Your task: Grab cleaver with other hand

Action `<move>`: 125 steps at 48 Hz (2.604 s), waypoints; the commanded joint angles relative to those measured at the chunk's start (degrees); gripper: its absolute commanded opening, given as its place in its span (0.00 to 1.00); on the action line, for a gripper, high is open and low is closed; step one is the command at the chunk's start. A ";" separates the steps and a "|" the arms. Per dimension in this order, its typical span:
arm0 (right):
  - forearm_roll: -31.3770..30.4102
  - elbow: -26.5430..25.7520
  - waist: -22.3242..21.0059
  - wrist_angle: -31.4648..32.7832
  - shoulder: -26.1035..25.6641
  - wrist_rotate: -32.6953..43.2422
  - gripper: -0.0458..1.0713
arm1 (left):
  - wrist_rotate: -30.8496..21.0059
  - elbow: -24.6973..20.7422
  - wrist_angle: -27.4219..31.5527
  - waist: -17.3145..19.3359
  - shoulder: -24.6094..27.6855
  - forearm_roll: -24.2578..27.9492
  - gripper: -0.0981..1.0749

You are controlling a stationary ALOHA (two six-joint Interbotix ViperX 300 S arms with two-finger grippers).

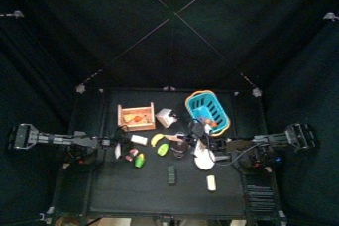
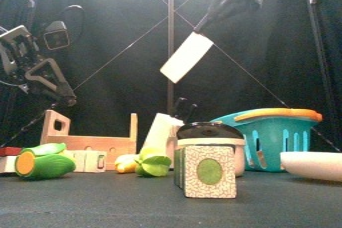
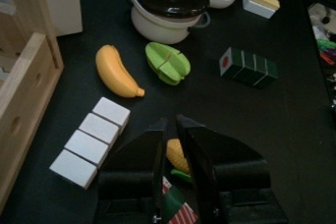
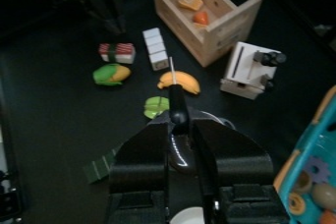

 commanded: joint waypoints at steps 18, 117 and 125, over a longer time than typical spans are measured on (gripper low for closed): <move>-10.72 23.38 -3.43 -33.22 -14.94 8.53 0.45 | 1.49 -2.64 -18.02 -2.64 1.23 8.44 0.61; -12.22 25.31 -3.96 -35.77 -12.04 9.14 0.46 | 25.75 -25.14 -42.01 -12.39 36.74 -17.05 0.46; -11.69 25.05 -4.04 -35.77 -10.63 9.14 0.47 | 25.75 -25.05 -42.01 -12.39 36.47 -16.96 0.44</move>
